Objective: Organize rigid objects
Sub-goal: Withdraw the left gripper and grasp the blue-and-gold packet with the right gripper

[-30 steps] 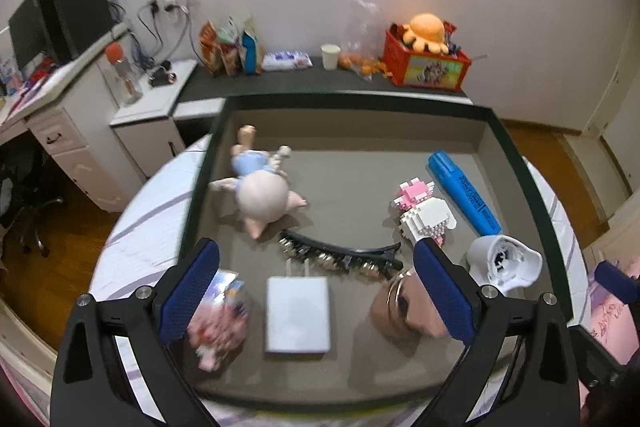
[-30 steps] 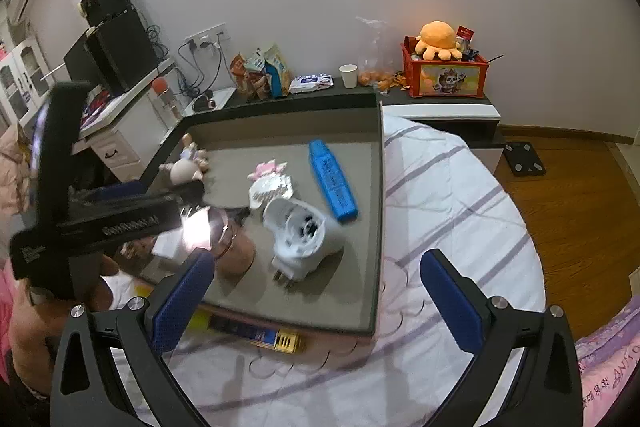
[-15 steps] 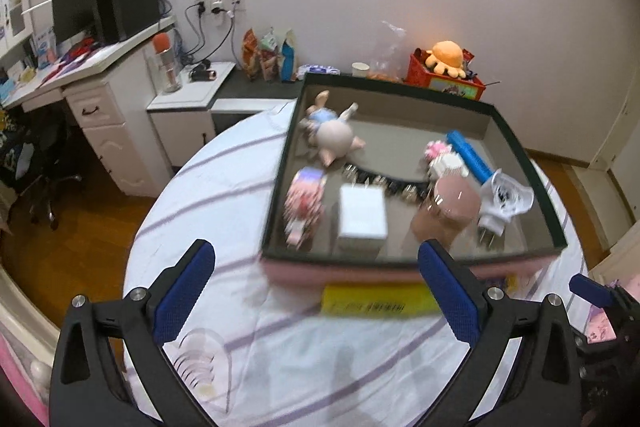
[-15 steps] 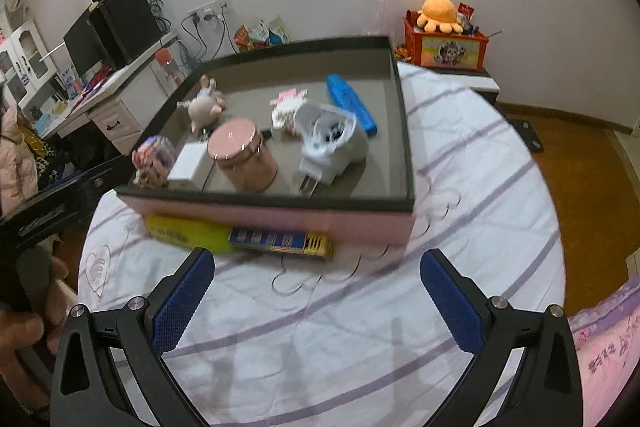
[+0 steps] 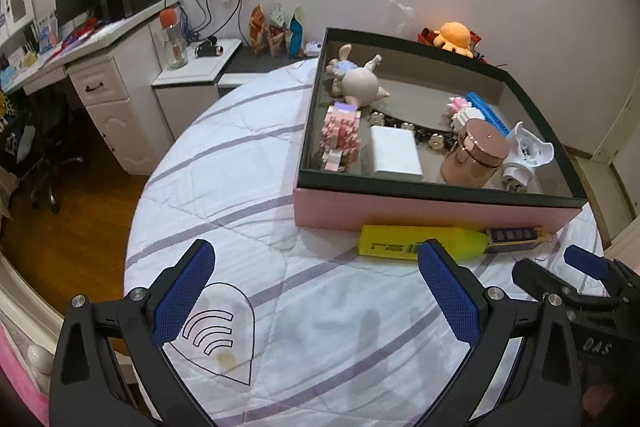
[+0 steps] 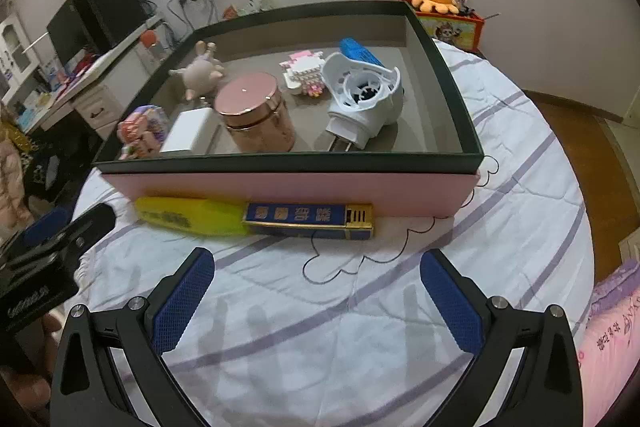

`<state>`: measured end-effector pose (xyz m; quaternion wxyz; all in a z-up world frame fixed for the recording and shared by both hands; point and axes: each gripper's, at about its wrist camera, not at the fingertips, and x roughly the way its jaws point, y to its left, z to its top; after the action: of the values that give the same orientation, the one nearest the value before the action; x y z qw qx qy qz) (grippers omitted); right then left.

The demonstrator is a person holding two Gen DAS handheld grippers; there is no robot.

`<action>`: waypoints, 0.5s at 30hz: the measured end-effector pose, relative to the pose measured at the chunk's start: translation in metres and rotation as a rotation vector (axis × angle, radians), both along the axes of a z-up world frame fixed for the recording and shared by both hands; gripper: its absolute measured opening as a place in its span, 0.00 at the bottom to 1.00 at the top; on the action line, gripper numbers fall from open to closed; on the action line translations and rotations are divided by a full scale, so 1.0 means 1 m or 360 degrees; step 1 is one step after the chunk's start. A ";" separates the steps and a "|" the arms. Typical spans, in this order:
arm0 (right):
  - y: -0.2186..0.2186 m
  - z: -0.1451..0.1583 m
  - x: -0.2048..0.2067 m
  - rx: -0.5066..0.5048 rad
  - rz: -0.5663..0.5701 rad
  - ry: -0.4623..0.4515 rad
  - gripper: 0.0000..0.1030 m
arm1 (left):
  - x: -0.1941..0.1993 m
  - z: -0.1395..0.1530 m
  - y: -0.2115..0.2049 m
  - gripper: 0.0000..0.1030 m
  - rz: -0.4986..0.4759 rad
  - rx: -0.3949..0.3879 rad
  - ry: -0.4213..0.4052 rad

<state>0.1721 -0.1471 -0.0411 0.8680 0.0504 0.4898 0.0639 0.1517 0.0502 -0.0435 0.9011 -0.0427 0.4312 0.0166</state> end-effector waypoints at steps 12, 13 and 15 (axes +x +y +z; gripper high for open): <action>0.008 -0.022 0.026 -0.0051 -0.0077 0.0061 1.00 | 0.010 -0.020 -0.008 1.00 -0.0077 0.0001 0.0032; 0.008 -0.023 0.027 -0.0055 -0.0079 0.0056 1.00 | 0.010 -0.021 -0.008 1.00 -0.0079 0.0003 0.0035; 0.008 -0.023 0.027 -0.0060 -0.0094 0.0043 1.00 | 0.011 -0.024 -0.009 1.00 -0.0083 -0.0002 0.0047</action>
<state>0.1986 -0.1391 -0.0641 0.8636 0.0494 0.5010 0.0283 0.1630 0.0410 -0.0674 0.8948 -0.0317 0.4454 -0.0067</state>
